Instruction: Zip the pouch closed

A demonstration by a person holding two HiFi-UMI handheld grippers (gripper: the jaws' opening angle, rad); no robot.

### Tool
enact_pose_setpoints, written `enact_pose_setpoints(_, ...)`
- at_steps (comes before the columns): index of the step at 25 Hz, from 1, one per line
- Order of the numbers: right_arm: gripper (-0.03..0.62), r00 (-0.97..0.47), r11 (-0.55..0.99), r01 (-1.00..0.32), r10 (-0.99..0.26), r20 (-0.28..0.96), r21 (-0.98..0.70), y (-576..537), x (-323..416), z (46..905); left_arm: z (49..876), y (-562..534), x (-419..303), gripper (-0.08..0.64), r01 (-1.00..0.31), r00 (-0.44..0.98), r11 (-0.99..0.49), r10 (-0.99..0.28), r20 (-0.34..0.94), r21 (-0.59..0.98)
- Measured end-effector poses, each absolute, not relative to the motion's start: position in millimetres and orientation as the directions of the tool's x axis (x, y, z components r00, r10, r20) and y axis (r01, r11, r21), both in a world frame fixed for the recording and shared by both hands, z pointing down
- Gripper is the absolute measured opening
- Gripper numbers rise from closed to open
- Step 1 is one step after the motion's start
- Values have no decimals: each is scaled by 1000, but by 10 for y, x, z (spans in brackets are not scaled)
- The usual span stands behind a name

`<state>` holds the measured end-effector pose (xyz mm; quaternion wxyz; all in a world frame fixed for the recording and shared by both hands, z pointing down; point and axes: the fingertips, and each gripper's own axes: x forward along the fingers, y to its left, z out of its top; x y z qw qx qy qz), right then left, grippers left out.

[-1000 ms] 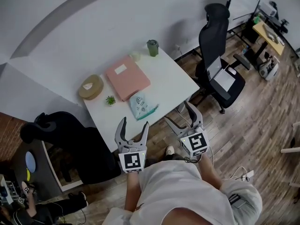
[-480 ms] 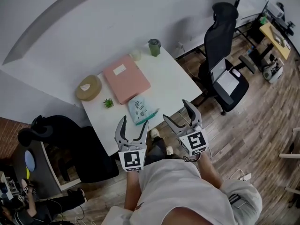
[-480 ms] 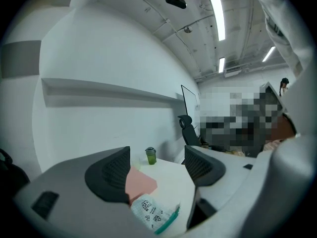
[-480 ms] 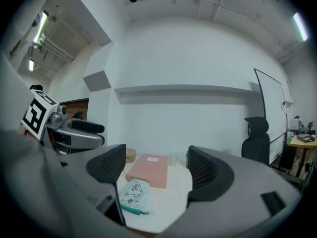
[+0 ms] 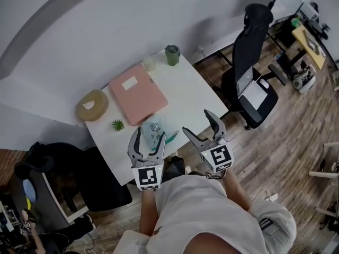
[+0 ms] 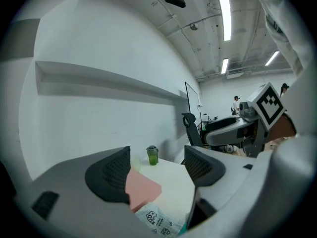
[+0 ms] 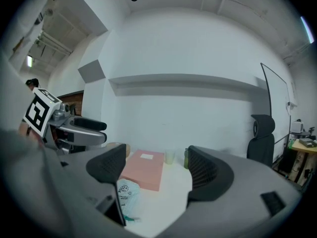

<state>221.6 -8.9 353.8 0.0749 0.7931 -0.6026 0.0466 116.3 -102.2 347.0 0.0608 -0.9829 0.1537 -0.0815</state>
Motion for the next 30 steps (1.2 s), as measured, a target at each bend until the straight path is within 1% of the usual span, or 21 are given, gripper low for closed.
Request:
enact_pose_setpoints(11,396,255,-239,-966,-946,200,99,-834,2486,3573,3603,-1699,1467,336,-286,943,-953,-299,150,-100)
enact_pose_setpoints(16,391,218,-196,-974,-950,223,116,-1077,2586,3630,3708,-1926,1530,334,-319,931,-944,-328,162,-80)
enact_pose_setpoints(23,386,115,-93,-990,-966,233,105,-1217,2672,3772,3806,-1977,1484,331,-433,886,-899,-438,153,-67)
enact_pose_setpoints(27,383,-3,24,-996,-971,240,85,-1235,2728,3913,3862,-1888,1490,333,-527,830,-844,-536,155,-96)
enact_pose_setpoints(30,380,-119,144,-986,-959,258,80,-1249,2728,4015,3925,-1792,1440,333,-615,763,-782,-623,172,-105)
